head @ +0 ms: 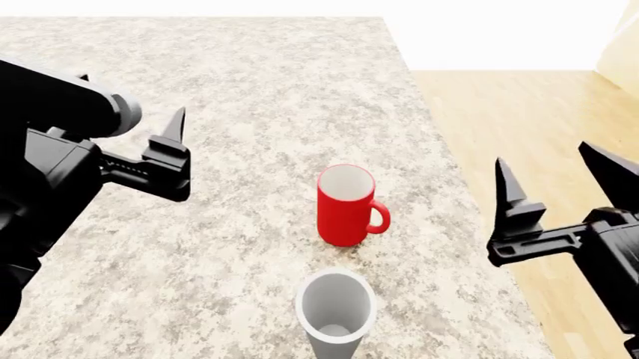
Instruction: Pick the cup and mug and place them in the sink. Then turn on the water.
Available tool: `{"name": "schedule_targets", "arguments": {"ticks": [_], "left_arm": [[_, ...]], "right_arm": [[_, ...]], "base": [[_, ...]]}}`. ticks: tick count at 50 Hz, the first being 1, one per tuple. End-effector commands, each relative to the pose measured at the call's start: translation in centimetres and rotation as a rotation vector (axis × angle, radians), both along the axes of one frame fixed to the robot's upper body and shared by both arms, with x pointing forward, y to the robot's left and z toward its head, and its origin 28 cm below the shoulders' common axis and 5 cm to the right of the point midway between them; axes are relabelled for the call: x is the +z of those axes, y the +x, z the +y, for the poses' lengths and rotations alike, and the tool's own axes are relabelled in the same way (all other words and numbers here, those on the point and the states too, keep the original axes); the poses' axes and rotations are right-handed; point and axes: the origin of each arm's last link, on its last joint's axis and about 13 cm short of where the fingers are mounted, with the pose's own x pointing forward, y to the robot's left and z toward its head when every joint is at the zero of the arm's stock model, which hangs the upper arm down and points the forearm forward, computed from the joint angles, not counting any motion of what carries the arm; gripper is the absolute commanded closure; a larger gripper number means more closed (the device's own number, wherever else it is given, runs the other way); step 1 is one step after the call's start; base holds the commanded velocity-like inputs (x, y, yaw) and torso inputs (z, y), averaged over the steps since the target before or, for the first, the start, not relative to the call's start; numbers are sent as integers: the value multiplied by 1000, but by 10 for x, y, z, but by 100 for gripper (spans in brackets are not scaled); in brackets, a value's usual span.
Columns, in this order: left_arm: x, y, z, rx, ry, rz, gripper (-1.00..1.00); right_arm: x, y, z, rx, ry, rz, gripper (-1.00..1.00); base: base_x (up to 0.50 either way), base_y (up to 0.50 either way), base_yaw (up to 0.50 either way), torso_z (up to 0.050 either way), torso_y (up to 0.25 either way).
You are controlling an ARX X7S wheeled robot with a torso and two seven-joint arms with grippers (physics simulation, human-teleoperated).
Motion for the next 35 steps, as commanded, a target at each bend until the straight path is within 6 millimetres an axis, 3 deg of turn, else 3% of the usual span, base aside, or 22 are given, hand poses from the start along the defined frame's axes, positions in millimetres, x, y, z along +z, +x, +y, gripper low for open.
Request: {"name": "schedule_targets", "arguments": {"ticks": [1,18,35], "left_arm": [[-2,1,-5,-12,4,0,-100],[0,7,-10,-24,11,8,-100],[1,7,-12,-27,13,6,-100]], "right_arm": [[-26,-26,-12,74,-61,-3,-100],[-65,-59,-21,111,-113,74,-100],[-90,-89,-14,215,-188,150,-100]], "base": [[0,0,0,0,0],[0,0,0,0,0],[0,0,0,0,0]]}}
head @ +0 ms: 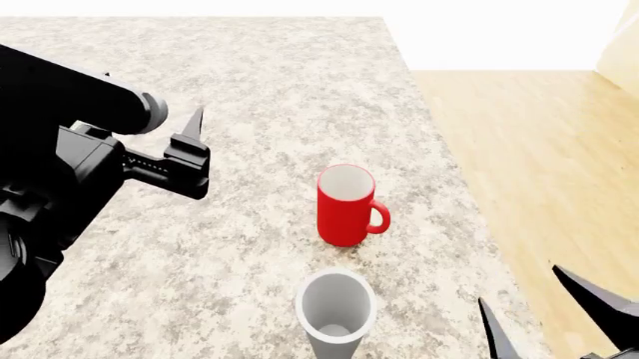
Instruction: Pick the cup and mug and place them in the sink. Then turn on the water.
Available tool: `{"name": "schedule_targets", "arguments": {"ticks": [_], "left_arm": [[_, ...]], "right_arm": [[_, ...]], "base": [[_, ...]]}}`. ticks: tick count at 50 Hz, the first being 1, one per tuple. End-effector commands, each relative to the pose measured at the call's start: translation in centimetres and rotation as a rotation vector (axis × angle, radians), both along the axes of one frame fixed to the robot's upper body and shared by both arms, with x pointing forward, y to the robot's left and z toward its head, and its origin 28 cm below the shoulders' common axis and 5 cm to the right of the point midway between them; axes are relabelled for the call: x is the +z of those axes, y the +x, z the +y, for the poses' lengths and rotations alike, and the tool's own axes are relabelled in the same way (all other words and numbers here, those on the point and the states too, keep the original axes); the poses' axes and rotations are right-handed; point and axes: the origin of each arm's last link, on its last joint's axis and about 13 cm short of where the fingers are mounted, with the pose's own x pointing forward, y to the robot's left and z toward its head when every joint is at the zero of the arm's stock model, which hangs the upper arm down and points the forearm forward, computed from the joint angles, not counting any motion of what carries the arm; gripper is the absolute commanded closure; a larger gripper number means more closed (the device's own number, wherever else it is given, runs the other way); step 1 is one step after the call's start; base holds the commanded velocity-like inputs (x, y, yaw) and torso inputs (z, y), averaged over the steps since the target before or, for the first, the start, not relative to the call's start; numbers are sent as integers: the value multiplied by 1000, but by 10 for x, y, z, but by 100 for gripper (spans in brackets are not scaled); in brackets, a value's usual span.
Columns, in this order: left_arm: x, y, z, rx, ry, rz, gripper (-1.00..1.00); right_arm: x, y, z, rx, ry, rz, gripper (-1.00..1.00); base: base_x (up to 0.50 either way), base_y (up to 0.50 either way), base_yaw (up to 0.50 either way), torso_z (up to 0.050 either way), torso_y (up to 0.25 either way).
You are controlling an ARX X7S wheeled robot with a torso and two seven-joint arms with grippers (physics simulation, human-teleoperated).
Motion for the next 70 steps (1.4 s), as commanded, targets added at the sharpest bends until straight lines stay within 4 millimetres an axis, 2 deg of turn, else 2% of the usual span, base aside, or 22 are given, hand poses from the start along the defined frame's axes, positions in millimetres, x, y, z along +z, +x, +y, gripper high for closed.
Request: {"name": "schedule_targets", "arguments": {"ticks": [1,18,28,45,65,70], "left_arm": [[1,0,-2,-5,4,-1,-100],[-1,0,-2,-3,4,1,-100],[0,-2,0,4,6,0,-100],[-2,-6,1,4,3,1,-100],[-4,-5,1,-6,0,8,-100],[2,-5,-1,-11,4,-5,-100]], "right_arm": [[-14,-20,4,75,-51,56,-100],[-19,-28,13,168,-58,81,-100],[-7,-32,25,252,-48,38,-100],[-12,-26,40,351,-23,39,-100],[-24,-10,53,416,49,64,-100],[-24,-7,58,441,66,73,-100]], "base": [[0,0,0,0,0],[0,0,0,0,0],[0,0,0,0,0],[0,0,0,0,0],[0,0,0,0,0],[0,0,0,0,0]]}}
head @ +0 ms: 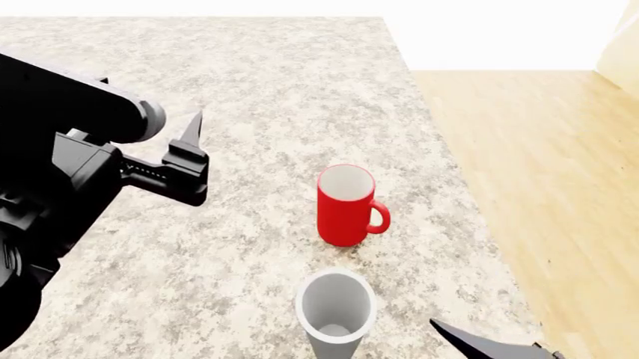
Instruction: Pick the cup and mug and place them in the sink. Then turn on the water.
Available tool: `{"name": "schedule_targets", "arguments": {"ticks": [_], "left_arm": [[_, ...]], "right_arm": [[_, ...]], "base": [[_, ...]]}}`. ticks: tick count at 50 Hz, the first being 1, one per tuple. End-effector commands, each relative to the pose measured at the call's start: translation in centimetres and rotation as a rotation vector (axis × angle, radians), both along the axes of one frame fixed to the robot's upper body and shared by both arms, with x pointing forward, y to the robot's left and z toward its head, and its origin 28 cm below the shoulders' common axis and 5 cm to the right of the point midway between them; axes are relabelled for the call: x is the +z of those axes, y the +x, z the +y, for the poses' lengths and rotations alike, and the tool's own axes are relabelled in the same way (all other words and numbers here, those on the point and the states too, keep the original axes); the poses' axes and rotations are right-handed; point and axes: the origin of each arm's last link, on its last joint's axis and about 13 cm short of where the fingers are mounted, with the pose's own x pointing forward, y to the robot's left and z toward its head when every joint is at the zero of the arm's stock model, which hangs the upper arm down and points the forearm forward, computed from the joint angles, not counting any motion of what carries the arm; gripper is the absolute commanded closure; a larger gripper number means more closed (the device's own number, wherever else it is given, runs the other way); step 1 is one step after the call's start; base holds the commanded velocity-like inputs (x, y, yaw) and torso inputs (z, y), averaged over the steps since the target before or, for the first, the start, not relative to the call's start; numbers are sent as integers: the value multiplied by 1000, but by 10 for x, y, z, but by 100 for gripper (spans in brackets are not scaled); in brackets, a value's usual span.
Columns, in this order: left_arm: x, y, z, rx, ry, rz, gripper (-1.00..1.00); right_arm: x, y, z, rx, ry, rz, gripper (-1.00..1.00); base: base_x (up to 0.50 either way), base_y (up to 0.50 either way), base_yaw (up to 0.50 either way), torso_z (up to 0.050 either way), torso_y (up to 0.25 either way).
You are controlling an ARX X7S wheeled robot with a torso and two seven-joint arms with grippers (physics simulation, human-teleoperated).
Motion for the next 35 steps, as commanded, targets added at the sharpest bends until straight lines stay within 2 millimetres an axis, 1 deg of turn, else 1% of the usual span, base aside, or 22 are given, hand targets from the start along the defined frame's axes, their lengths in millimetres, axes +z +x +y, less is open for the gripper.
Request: {"name": "schedule_targets", "arguments": {"ticks": [1,17,26,31,33,35], "left_arm": [[4,0,-2,-11,4,-11,-100],[2,-1,-1,-16,4,-10,-100],[3,-2,-1,-19,5,-12,-100],[3,-1,-1,-18,6,-13,-100],[2,0,-1,-19,5,-9,-100],[1,1,-1,-20,5,-8,-100]], "right_arm": [[-4,7,10,50,30,21,-100],[-8,13,17,82,44,49,-100],[-14,18,19,89,58,86,-100],[-18,24,21,95,62,105,-100],[-19,31,22,98,58,108,-100],[-19,35,23,99,55,109,-100]], "base": [[0,0,0,0,0],[0,0,0,0,0],[0,0,0,0,0],[0,0,0,0,0],[0,0,0,0,0],[0,0,0,0,0]]}}
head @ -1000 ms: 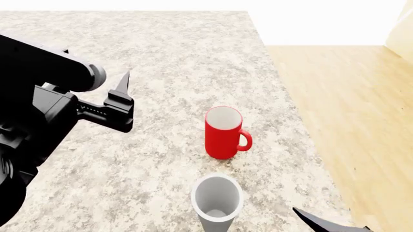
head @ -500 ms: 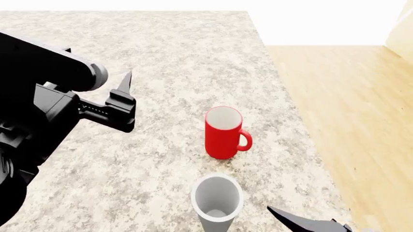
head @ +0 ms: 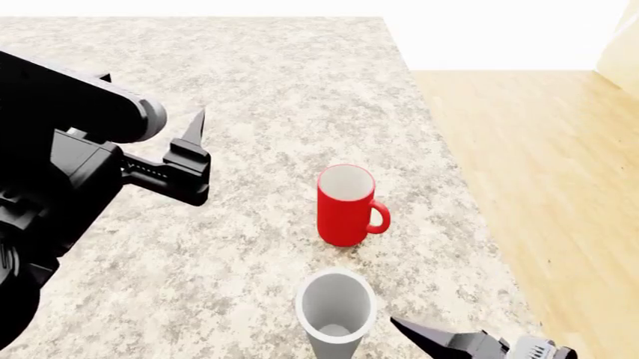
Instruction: Pick the cup and mug and place them in the sink. Then turn on the water.
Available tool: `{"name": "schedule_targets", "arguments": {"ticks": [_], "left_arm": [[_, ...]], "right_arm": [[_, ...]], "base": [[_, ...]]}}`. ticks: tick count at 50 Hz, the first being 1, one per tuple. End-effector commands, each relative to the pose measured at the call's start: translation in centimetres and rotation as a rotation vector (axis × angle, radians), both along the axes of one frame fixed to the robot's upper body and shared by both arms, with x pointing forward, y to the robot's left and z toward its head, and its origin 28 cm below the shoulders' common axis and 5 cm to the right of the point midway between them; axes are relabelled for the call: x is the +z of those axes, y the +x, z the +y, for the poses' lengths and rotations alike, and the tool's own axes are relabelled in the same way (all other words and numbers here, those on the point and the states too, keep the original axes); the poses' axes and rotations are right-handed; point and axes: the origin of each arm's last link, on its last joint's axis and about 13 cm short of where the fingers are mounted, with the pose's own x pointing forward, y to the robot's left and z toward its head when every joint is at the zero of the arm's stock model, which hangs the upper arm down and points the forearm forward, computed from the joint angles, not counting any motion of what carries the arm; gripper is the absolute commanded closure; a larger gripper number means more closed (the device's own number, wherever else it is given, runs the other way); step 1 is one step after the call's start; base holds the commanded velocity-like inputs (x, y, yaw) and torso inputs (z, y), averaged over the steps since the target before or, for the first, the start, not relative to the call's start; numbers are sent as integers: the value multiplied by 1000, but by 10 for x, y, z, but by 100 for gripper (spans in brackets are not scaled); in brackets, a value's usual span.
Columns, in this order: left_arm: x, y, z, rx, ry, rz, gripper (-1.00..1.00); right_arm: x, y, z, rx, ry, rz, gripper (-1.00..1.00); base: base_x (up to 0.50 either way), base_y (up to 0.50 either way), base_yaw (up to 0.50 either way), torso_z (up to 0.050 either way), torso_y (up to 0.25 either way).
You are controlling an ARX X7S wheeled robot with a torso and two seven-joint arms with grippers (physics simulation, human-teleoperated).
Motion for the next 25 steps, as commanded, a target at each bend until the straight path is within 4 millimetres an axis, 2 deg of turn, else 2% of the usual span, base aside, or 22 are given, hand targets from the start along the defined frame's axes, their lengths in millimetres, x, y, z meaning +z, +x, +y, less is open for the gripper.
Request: {"name": "schedule_targets", "arguments": {"ticks": [1,25], "left_arm": [[-1,2,0,-2,-1,3,-100],[-5,2,1,-4,-9,8,-100]], "right_arm": [[-4,15,5,16,-1,26,-100],[-9,24,12,43,-2,35,-100]], "base": [[0,0,0,0,0],[0,0,0,0,0]]}}
